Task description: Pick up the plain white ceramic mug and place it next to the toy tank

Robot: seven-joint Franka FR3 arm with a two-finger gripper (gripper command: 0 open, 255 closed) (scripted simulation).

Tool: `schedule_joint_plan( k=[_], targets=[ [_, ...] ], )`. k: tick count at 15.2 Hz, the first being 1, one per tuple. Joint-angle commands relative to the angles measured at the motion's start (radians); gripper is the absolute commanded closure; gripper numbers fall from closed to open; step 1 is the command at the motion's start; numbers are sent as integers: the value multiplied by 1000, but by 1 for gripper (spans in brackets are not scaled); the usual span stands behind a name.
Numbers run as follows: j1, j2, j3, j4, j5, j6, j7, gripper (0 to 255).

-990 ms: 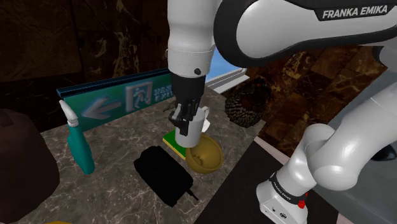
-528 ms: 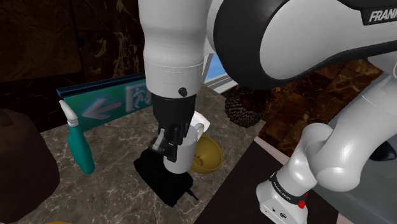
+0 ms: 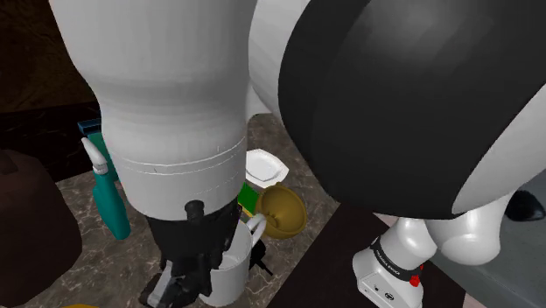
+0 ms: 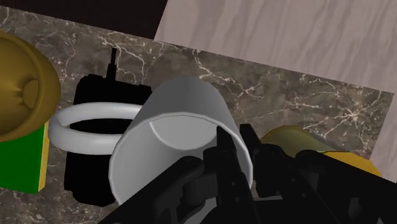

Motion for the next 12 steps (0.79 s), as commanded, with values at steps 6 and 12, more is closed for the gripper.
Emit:
schedule_joint_plan(
  k=[6,12],
  targets=[
    [106,151,36,141,-79,-9,152,255],
    [106,164,31,76,-88,67,152,255]
  ],
)
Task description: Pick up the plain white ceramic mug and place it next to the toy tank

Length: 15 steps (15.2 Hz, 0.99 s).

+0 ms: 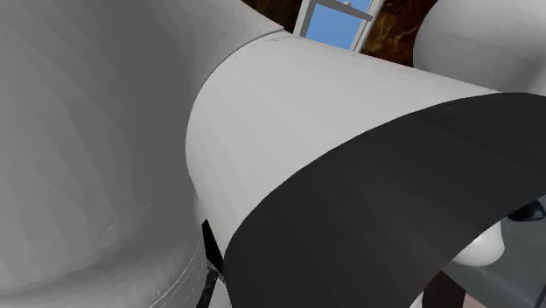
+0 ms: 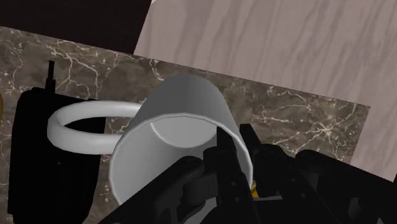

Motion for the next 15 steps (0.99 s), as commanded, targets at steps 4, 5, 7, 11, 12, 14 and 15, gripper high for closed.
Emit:
schedule_joint_plan(
  k=[4,5,7,11,12,14,15],
  targets=[
    [3,17,-4,-46,-11,60,3,255],
    [3,21,-5,-55,-13,73,4,255],
    [5,29,-8,-72,-19,97,6,255],
    [8,49,-13,-103,-31,144,10,255],
    [9,54,-15,-110,-35,155,11,255],
    [12,66,-18,-124,-42,179,14,255],
    [13,72,-20,-130,-46,190,16,255]
  ],
)
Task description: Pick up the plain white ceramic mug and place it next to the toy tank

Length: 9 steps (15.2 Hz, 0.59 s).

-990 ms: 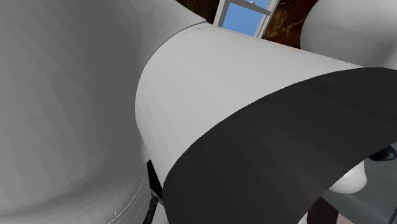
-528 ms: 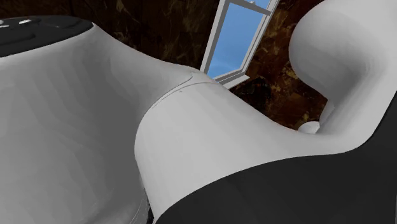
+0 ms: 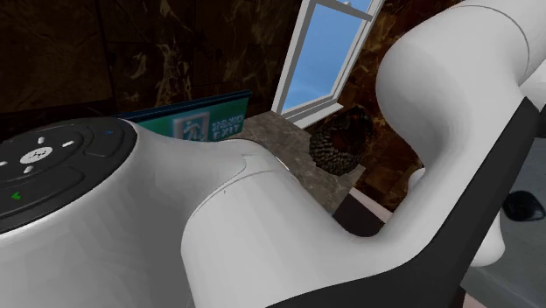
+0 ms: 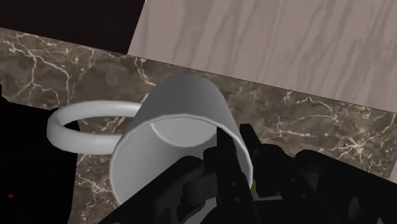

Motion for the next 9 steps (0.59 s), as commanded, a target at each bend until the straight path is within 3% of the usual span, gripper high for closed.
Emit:
schedule_joint_plan(
  k=[1,9],
  targets=[
    [0,9,-4,-19,-6,27,1,255],
    [13,59,-20,-57,-38,107,14,255]
  ],
)
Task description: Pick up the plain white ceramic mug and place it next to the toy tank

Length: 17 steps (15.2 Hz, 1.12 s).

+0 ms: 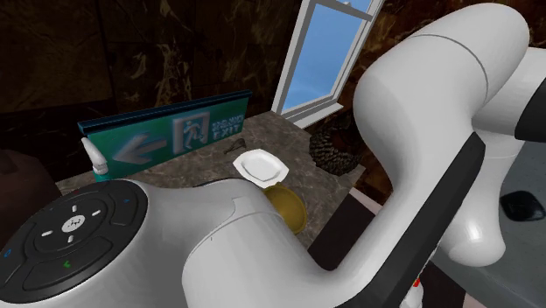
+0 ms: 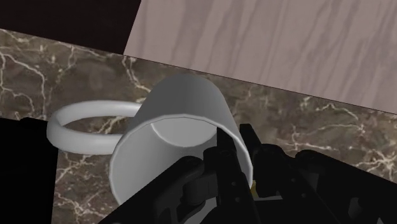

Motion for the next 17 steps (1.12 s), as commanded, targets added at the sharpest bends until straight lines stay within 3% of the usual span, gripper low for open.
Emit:
schedule_joint_plan(
  k=[1,7,8,13,17],
  targets=[
    [0,3,-1,-4,-2,7,0,255],
    [0,3,-1,-4,-2,7,0,255],
    [0,3,-1,-4,-2,7,0,0],
    [0,3,-1,-4,-2,7,0,0],
    [-12,-38,12,76,26,-108,-19,0]
  ],
)
